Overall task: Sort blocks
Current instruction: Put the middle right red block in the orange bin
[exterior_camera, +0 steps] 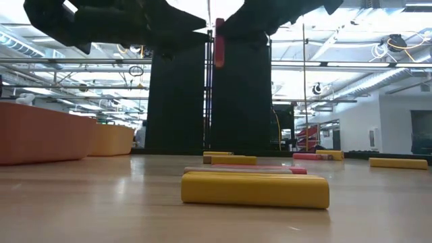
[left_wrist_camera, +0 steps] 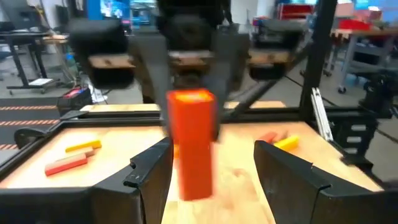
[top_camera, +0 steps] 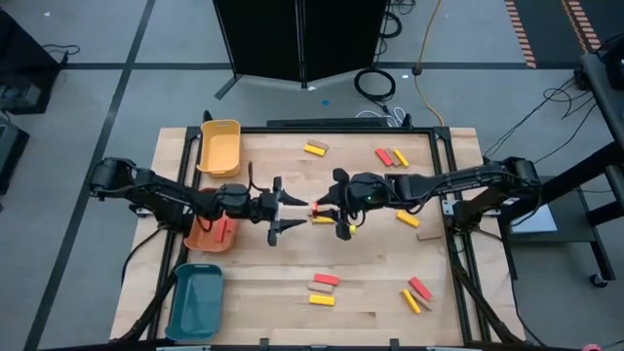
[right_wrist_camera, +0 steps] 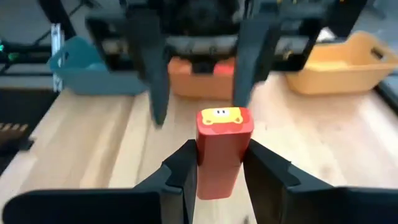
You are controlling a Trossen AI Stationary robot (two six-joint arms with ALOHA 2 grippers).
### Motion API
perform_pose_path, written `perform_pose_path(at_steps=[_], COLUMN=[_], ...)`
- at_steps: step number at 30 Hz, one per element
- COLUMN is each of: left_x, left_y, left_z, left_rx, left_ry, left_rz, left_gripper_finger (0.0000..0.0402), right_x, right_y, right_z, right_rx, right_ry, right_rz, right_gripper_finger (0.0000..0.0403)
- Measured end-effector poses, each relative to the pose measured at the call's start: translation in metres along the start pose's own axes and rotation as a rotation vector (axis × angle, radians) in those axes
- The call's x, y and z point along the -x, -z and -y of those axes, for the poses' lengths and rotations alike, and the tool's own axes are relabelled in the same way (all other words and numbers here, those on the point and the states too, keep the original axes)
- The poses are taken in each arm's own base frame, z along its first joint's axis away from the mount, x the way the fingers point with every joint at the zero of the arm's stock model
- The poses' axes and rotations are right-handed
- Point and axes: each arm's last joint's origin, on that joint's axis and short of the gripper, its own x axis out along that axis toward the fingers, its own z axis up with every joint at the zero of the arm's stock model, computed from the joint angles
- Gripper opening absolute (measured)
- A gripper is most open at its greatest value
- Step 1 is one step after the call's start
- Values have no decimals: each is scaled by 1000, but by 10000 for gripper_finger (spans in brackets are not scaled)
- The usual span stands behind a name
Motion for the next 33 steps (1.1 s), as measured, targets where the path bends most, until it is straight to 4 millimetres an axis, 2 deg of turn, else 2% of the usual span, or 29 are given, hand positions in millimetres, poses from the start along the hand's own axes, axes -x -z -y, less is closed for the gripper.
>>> perform_pose_path(at_steps=[11, 16, 29, 33], left_x=[0, 0, 0, 0], left_y=[0, 0, -2, -1], left_z=[-2, -2, -4, -4], left_rx=[0, 0, 1, 2], left_ry=[-52, -55, -107, -107], left_rz=[-3, -3, 15, 13], left_gripper_finger=[222, 222, 221, 210], right_x=[1, 2, -11, -11], right_y=[-13, -17, -13, -13], right_z=[-1, 0, 1, 2], right_rx=[2, -9, -37, -41], right_ry=[-12, 34, 34, 82], right_rz=[131, 181, 203, 206], right_gripper_finger=[96, 96, 96, 96])
